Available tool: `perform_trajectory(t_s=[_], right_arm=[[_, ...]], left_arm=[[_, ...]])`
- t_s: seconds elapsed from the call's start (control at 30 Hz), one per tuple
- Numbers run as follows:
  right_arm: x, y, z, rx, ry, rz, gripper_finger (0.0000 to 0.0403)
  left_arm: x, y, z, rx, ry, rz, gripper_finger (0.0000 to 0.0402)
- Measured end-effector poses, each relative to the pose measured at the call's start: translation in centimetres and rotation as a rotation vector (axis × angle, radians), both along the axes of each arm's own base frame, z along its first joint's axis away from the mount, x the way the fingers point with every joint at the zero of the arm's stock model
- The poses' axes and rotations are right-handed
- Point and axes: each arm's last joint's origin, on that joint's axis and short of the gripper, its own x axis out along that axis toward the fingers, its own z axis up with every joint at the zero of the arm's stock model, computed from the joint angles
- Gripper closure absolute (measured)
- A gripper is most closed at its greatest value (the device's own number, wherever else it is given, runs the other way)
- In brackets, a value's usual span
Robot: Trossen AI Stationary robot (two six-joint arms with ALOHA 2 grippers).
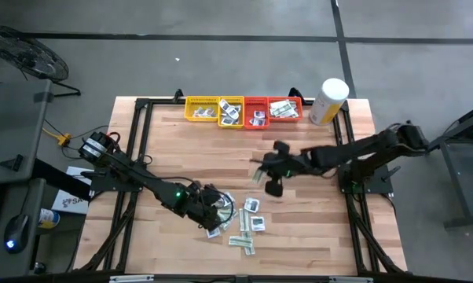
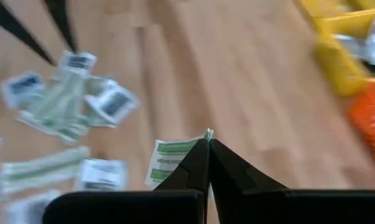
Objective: Pick & Place First Aid Supplies
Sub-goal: Put the green pad into the right orange bin
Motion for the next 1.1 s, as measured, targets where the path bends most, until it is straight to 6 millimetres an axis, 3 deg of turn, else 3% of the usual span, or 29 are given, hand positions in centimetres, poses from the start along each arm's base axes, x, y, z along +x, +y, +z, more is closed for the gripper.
perform_trajectory(t_s=[0.2,0.63,0.87,1.1], right_arm=[[-2.0,-4.6,1.4,-0.112,0.089,-0.024,0.0402],[-5.8,-16.4,1.6,-0.205,0.179,-0.099,0.0403],[-9.0,-22.4,2.2,-0.252,0.084,-0.226,0.0403],[-10.1,-26.4,0.2,-0.123,0.014,-0.414,0.0403]], left_arm=[[0.5,0.8,0.1,0.021,-0.024,0.042,0.0283],[3.0,7.1,0.1,-0.009,0.007,0.078,0.0283],[3.6,10.1,0.1,-0.002,0.018,0.124,0.0283],[4.3,13.3,0.3,-0.016,-0.018,0.180,0.0283]])
